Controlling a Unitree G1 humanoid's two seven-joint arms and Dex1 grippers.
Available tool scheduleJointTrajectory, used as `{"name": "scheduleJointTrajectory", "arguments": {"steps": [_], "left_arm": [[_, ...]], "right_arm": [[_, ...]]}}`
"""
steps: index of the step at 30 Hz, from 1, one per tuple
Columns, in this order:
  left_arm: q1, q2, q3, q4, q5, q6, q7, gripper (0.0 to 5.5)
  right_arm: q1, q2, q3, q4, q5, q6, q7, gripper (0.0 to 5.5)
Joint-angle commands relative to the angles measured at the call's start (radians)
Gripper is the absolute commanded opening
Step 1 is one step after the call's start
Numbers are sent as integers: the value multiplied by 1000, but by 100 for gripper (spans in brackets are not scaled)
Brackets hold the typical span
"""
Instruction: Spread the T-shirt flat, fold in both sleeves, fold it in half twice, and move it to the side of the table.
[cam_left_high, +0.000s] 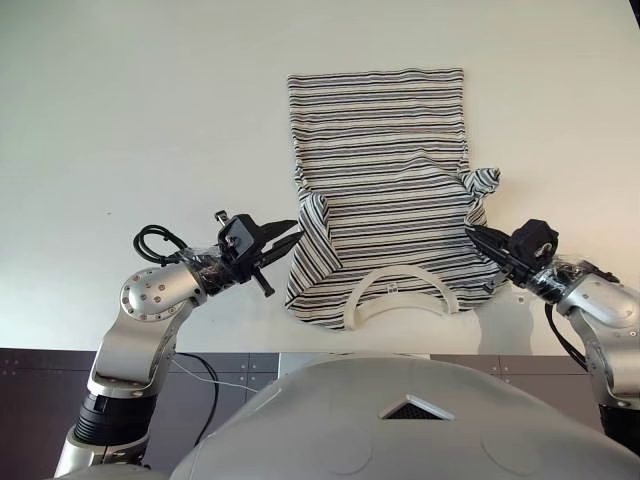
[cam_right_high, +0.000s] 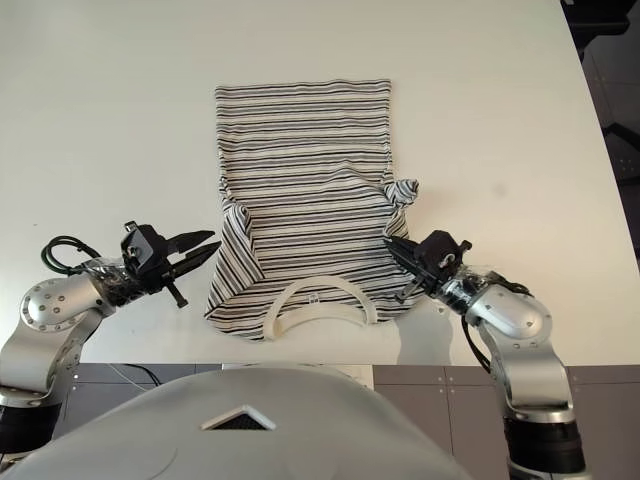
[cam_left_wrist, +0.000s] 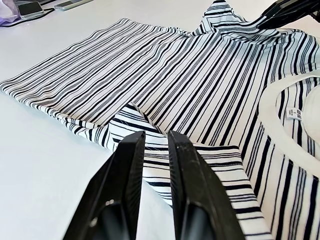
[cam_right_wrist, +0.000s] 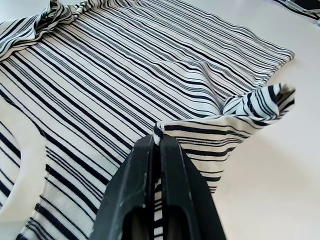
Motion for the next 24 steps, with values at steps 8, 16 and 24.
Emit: {"name": "scheduleJointTrajectory", "arguments": {"steps": [8, 16, 24], "left_arm": [[-31, 18, -8, -7, 15, 10, -17, 85], [-26, 31, -20, -1, 45, -7, -31, 85], [-14, 56, -28, 23, 116, -70, -46, 85]], "right_arm": [[9, -23, 93, 38, -148, -58, -16, 12], [35, -57, 77, -21, -71, -45, 64, 76], [-101, -123, -125, 1, 175, 74, 162, 90]]}}
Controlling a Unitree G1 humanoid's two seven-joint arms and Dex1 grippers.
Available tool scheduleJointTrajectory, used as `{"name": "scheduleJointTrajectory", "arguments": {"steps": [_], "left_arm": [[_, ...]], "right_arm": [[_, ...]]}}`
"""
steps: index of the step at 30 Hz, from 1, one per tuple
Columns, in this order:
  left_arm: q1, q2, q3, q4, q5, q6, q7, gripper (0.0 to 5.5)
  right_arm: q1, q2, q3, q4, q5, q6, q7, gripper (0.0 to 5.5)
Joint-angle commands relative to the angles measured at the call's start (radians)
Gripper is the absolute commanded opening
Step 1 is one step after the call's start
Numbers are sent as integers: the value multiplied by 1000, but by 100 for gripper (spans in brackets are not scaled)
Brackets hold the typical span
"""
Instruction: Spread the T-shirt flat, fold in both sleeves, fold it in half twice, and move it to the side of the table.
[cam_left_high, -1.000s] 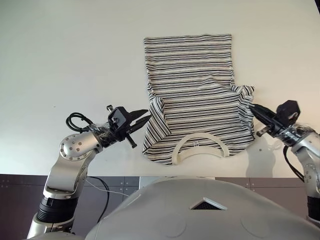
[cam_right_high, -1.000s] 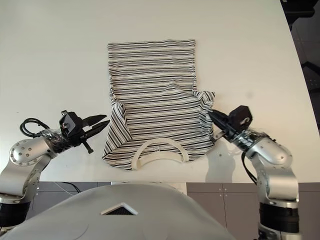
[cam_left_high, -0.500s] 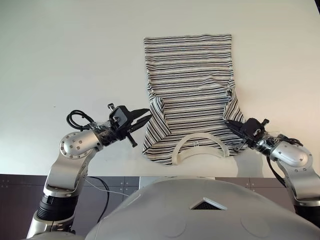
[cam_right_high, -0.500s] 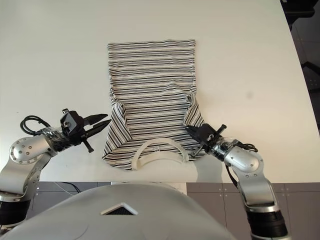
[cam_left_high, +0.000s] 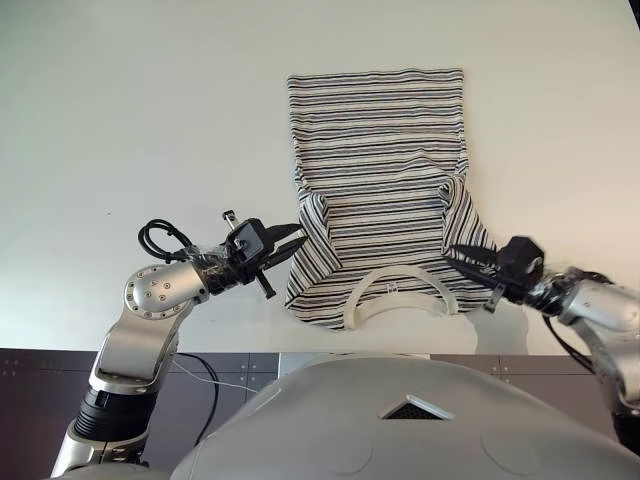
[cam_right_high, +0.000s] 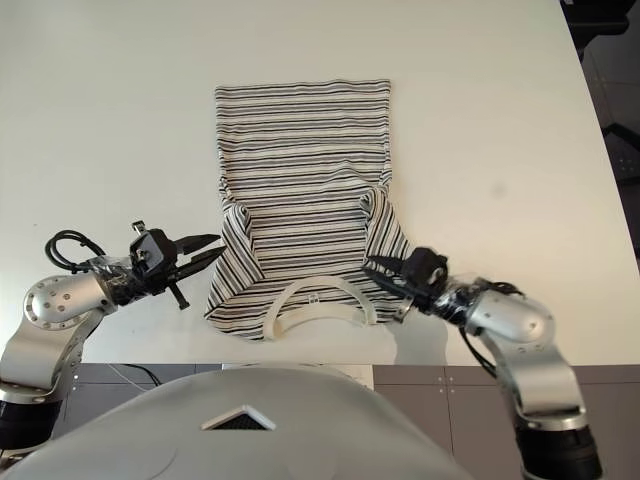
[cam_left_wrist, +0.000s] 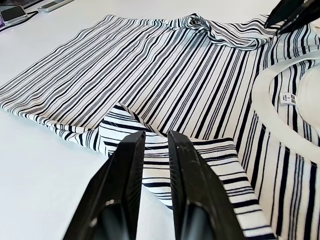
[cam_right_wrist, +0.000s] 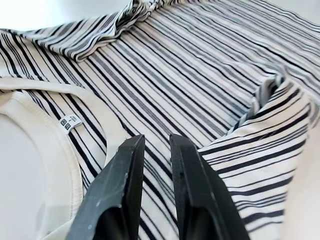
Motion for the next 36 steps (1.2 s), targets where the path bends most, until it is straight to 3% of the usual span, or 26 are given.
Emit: {"name": "scheduleJointTrajectory", "arguments": {"steps": [1, 7, 12, 16, 18, 22, 27, 36], "left_arm": [[11, 48, -1, 25, 53, -61, -21, 85], [69, 93, -91, 45, 211, -189, -25, 85], [130, 123, -129, 89, 316, -294, -8, 85], [151, 216, 37, 72, 235, -437, -58, 85], [217, 299, 119, 119, 268, -620, -81, 85], [301, 345, 179, 239, 370, -878, -55, 102], [261, 285, 81, 363, 513, -992, 9, 184], [181, 204, -53, 395, 596, -988, 93, 184]], "right_arm": [[-90, -28, -75, 96, 13, -4, -4, 90], [34, -54, 76, 245, -137, -131, 64, 90], [37, -53, 73, 277, -119, -156, 71, 90], [22, -59, -26, 125, 73, -26, 87, 90], [24, -78, -93, 37, 182, 53, 94, 90], [0, -96, -202, -21, 305, 153, 79, 96], [-53, -150, -227, 62, 257, 153, 106, 96], [-105, -152, -200, 115, 208, 144, 117, 96]]}}
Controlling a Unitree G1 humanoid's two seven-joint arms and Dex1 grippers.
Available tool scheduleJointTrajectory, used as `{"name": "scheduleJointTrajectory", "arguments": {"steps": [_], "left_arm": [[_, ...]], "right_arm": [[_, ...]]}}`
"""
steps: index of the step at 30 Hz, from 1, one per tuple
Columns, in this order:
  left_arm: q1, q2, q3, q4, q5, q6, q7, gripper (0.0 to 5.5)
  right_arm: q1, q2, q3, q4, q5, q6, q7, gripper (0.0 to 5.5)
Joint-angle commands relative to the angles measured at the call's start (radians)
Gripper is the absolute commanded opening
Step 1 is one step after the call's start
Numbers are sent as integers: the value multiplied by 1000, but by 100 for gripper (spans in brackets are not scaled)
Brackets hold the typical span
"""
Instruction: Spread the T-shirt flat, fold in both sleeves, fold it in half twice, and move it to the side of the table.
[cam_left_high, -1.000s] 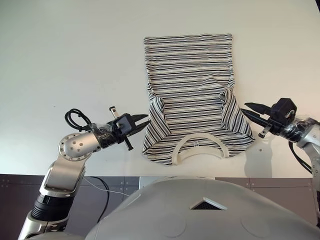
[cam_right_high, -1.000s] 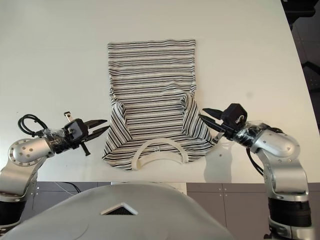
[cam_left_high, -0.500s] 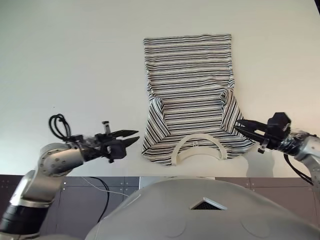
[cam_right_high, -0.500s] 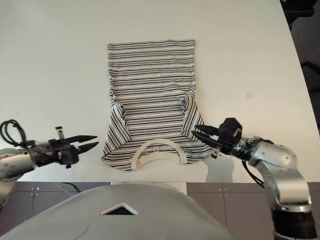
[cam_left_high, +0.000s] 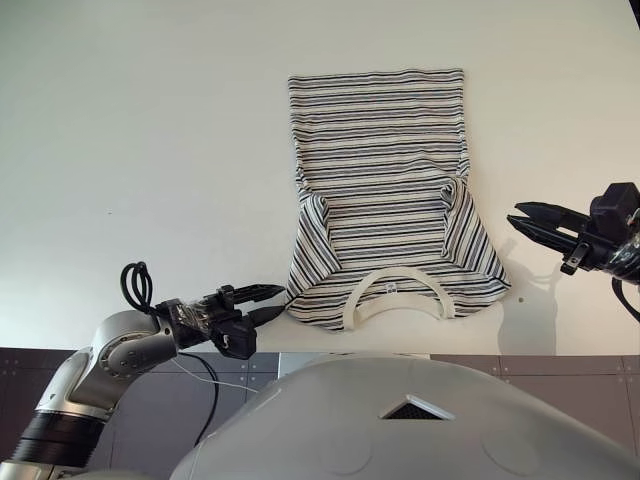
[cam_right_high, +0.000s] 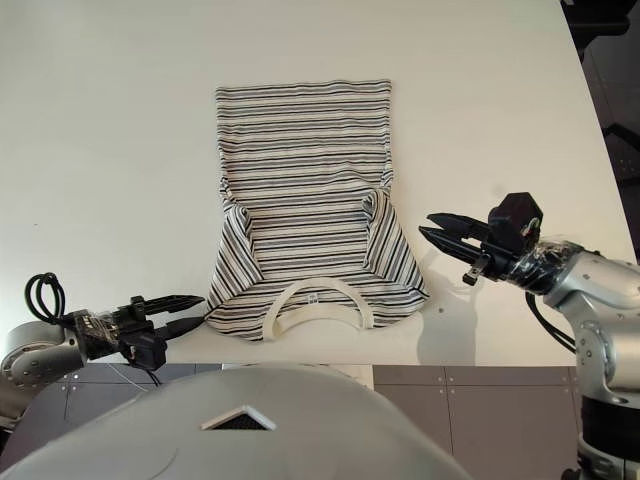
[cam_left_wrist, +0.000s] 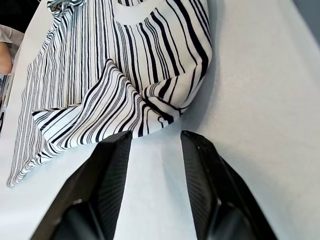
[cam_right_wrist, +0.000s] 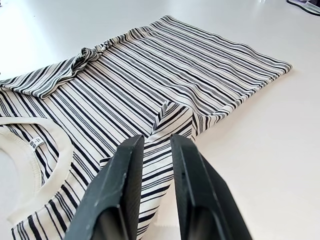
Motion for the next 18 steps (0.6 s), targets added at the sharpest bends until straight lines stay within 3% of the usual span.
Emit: {"name": "scheduleJointTrajectory", "arguments": {"steps": [1, 4, 11, 13, 16, 18], "left_arm": [[-34, -29, -73, 55, 79, 41, -1, 184], [-68, -60, -117, 110, 129, 63, 34, 184], [-49, -37, -174, 147, 129, 54, 69, 73], [-35, -27, -171, 142, 126, 51, 78, 54], [-27, -19, -167, 146, 126, 52, 94, 28], [-27, -14, -164, 142, 124, 56, 97, 10]], "right_arm": [[-27, -12, 18, 9, -23, 2, 6, 96], [-37, -25, 34, 35, -57, -17, 21, 96], [15, -104, 43, 149, -209, -182, 118, 96], [31, -144, 34, 260, -335, -409, 134, 96], [45, -203, 68, 474, -557, -909, 94, 96], [44, -205, 77, 533, -587, -1078, 99, 117]]}}
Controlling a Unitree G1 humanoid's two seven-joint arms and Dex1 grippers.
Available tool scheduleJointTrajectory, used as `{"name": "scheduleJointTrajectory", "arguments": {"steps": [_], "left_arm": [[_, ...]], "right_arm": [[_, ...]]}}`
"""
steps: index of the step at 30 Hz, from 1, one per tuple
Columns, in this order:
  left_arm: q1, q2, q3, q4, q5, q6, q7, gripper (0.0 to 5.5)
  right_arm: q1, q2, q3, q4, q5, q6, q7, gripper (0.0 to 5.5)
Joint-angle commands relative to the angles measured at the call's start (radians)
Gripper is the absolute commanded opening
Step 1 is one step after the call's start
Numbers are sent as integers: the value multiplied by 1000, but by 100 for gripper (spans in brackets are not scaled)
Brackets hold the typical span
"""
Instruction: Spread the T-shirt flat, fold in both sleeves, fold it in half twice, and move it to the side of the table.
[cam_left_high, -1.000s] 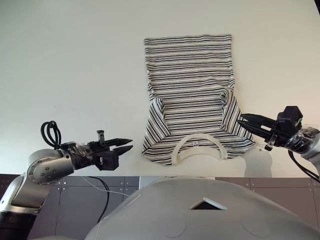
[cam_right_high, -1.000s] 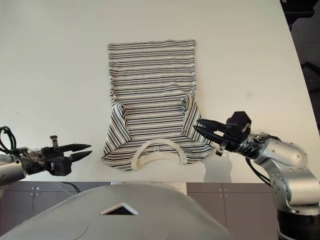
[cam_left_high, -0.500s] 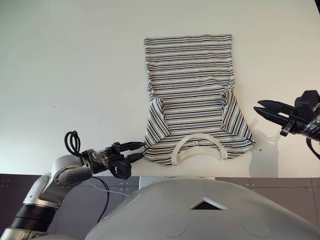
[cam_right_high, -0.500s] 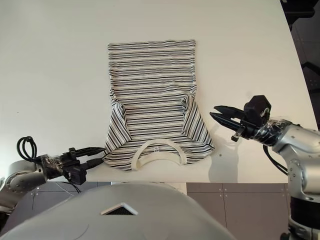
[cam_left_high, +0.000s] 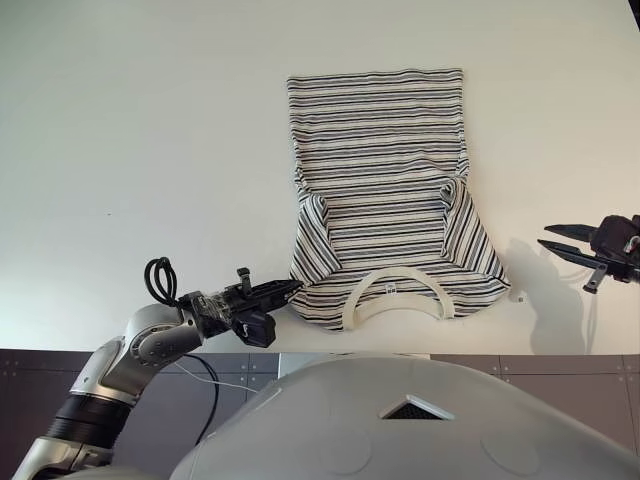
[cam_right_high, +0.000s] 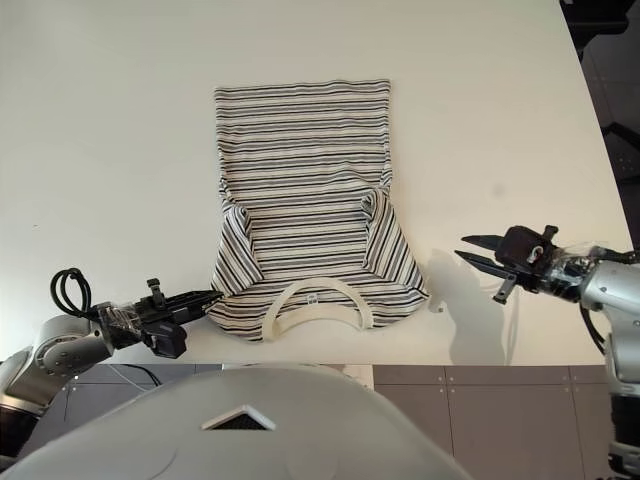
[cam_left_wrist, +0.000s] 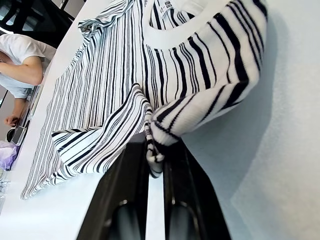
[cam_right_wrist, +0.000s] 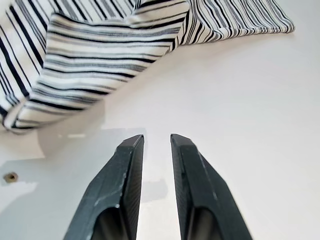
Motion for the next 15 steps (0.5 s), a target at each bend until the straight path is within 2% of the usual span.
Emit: {"name": "scheduleJointTrajectory", "arguments": {"steps": [1, 4, 7, 15], "left_arm": [[67, 39, -42, 75, 92, 63, -36, 10], [60, 51, -39, 74, 85, 58, -43, 10], [46, 66, -40, 78, 77, 60, -43, 10], [31, 84, -55, 68, 65, 66, -55, 10]], "right_arm": [[-1, -73, 43, 182, -163, -497, -13, 127], [-13, -61, 73, 221, -209, -668, -49, 202], [-2, -46, 123, 238, -260, -763, -90, 202], [18, -13, 210, 189, -310, -776, -210, 202]]}}
